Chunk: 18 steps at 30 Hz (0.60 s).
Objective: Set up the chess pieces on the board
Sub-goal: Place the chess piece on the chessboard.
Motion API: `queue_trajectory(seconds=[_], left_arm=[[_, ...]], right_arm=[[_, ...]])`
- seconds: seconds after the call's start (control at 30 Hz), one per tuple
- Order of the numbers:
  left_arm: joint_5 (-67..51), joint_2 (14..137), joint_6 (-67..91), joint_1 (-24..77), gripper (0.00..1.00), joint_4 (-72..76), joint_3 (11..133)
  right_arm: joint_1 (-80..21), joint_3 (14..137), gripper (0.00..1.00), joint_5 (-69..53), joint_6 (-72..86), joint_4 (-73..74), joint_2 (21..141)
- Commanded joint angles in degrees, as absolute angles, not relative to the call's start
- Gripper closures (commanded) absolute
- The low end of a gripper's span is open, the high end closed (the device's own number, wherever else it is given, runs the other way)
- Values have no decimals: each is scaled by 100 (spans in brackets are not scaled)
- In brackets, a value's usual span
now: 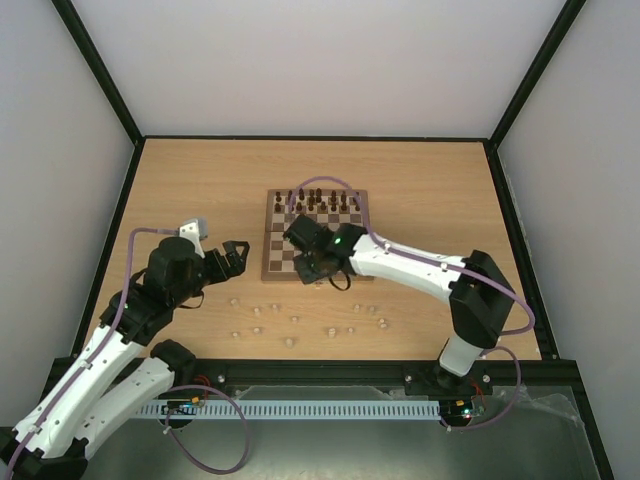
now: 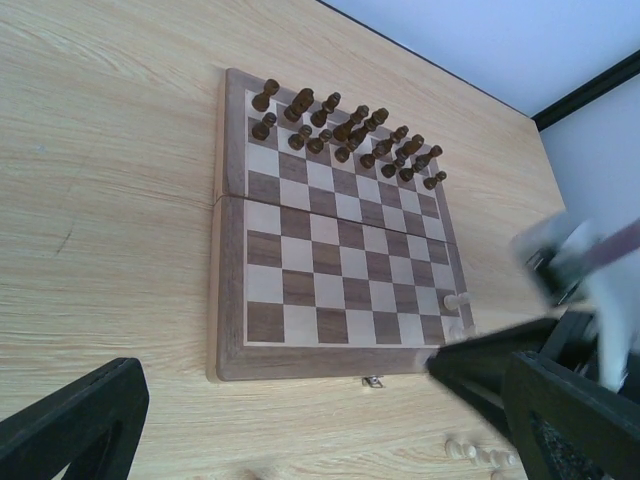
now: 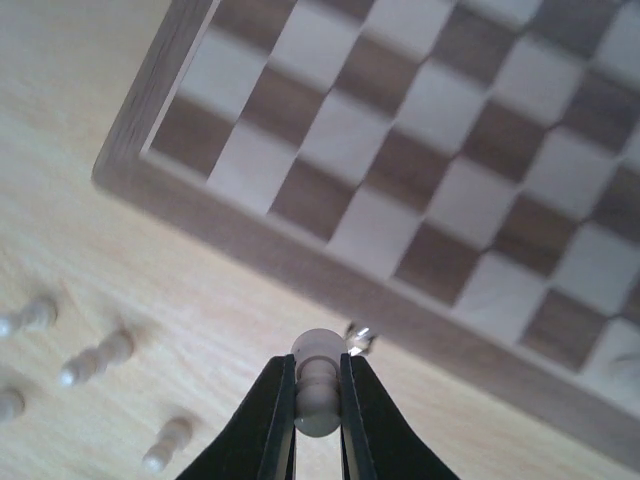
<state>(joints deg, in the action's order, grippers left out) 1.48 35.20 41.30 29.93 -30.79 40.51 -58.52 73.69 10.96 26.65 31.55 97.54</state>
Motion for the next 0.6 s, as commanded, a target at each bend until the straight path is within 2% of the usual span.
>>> queue_trajectory(seconds=[0.0, 0.27, 0.57], left_arm=[[32, 3600, 4070, 3006, 1, -3070, 4049], [27, 3671, 4069, 3007, 1, -3012, 4064], [-60, 3817, 4075, 3003, 1, -2854, 4019]], right_arm=[[-5311, 7716, 93, 1345, 2349, 3802, 9533], [-4297, 7727, 93, 1119, 2101, 3778, 9651], [-4055, 7771, 93, 1157, 2078, 3715, 10080]])
